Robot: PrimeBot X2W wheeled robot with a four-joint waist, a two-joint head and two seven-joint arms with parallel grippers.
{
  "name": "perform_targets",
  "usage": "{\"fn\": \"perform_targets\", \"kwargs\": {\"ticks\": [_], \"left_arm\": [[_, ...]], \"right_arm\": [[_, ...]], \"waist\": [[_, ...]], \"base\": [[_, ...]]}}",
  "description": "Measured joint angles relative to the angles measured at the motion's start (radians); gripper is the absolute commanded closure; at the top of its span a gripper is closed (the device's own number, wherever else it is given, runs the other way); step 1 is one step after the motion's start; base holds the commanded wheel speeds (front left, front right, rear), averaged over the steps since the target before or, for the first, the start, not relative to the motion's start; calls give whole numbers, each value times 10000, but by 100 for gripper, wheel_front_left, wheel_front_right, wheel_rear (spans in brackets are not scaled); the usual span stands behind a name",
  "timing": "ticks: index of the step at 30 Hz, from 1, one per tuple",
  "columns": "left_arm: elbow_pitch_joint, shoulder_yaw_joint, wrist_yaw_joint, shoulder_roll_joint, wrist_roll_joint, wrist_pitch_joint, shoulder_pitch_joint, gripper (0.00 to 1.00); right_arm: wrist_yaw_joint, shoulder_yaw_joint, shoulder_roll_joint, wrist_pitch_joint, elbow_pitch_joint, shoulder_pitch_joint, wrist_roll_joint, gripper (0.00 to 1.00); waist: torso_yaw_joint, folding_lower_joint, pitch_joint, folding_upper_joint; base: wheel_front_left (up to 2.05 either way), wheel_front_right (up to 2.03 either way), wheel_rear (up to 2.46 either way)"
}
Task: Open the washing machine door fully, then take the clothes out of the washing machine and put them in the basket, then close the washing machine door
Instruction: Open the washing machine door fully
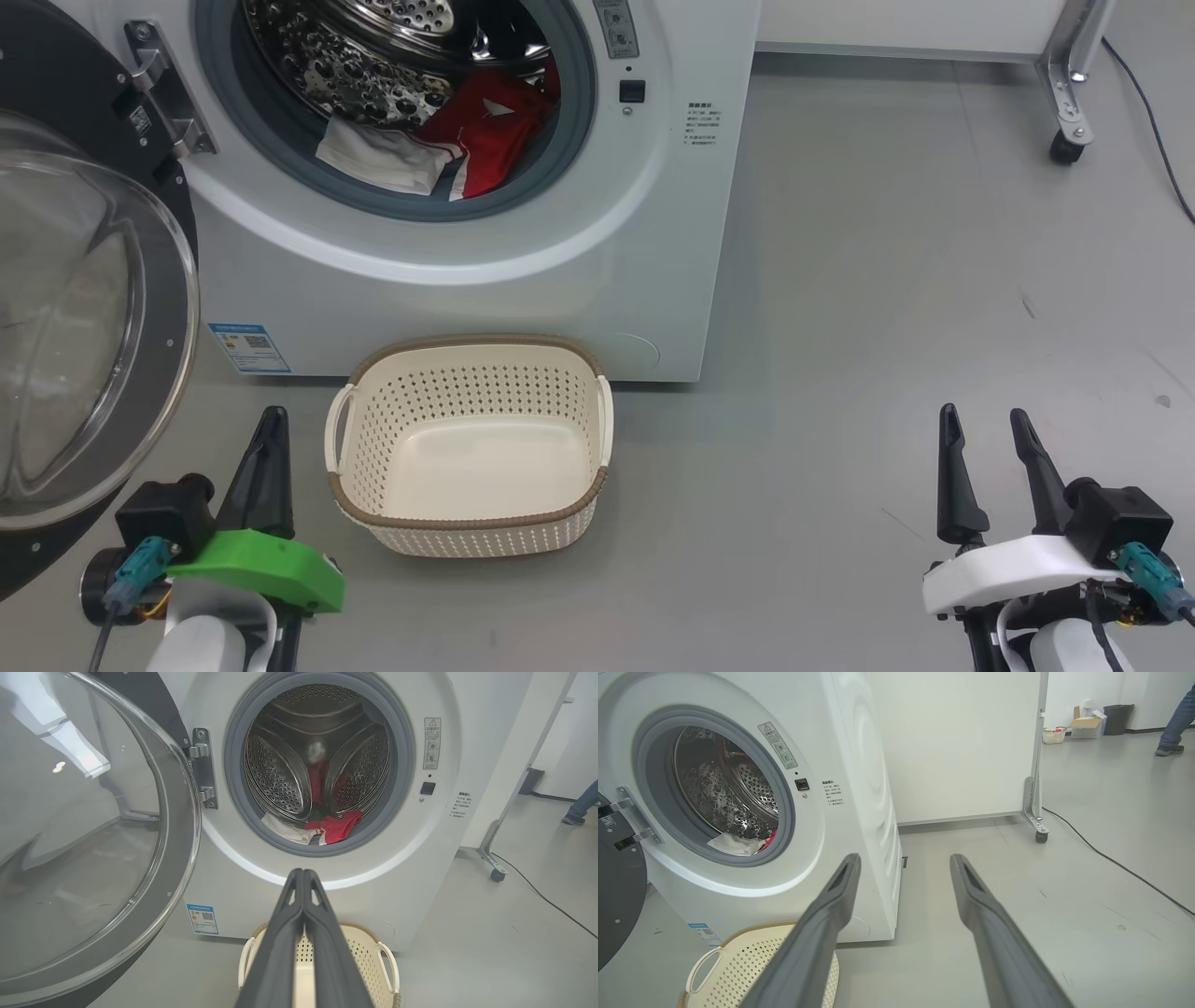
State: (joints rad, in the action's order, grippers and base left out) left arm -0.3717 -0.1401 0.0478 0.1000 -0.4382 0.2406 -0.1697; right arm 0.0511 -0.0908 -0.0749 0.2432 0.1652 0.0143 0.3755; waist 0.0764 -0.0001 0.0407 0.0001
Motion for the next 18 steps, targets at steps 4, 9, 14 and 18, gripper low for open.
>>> {"fn": "perform_targets", "kwargs": {"ticks": [4,9,14,18], "left_arm": [[259,-33,-77,-61,102,73,66,0],[403,-36,-82,-146,174,75,157,0],[581,-15,-84,-150,174,82,263,0],[660,-4,-84,-159,174,84,284,0]], "right_arm": [[2,-10,-4,0,-82,46,-65,0],[0,-2,-2,0,-150,179,-77,0],[-6,-2,-2,0,-221,180,-82,0],[-6,-2,-2,0,-255,180,-98,0]], "waist": [[-185,0,-15,0],[-248,0,18,0],[-276,0,61,0],[-272,0,92,0]], "base": [[0,0,0],[0,0,0],[0,0,0],[0,0,0]]}}
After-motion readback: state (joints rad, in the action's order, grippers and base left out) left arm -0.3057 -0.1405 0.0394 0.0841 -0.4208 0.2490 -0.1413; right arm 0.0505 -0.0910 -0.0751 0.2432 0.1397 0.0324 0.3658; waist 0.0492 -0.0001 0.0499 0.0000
